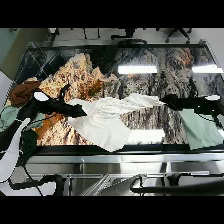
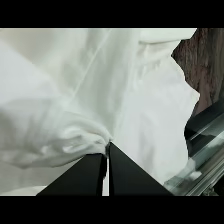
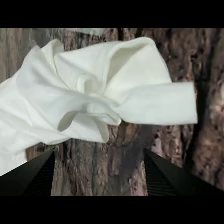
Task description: Fold the shirts.
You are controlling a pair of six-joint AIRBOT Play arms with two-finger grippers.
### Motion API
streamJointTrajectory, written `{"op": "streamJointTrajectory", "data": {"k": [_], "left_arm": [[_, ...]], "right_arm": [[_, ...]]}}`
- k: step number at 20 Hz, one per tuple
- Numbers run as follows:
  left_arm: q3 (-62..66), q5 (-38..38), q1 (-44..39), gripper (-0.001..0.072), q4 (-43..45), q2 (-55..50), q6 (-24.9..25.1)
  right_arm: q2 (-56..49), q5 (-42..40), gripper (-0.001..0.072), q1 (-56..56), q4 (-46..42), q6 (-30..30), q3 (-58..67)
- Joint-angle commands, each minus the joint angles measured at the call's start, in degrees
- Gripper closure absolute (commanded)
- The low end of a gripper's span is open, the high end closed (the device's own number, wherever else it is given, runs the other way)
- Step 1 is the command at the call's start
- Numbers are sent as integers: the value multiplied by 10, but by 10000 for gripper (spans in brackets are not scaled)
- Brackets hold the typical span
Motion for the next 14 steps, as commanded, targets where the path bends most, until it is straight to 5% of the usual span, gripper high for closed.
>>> {"op": "streamJointTrajectory", "data": {"k": [1,7,9,12,14], "left_arm": [[-1,-11,-2,695,0,-2,-1],[-1,-9,-2,695,0,-2,-1],[-1,-9,-2,695,0,-2,0],[-1,-9,-2,695,0,-2,0],[-1,-9,-2,695,0,-2,0]], "right_arm": [[-4,34,111,13,-7,0,-6],[-61,-88,115,102,-2,-7,-5],[-74,-109,268,113,44,-47,-3],[-75,-110,299,111,82,-75,12],[-75,-99,491,107,82,-75,30]]}}
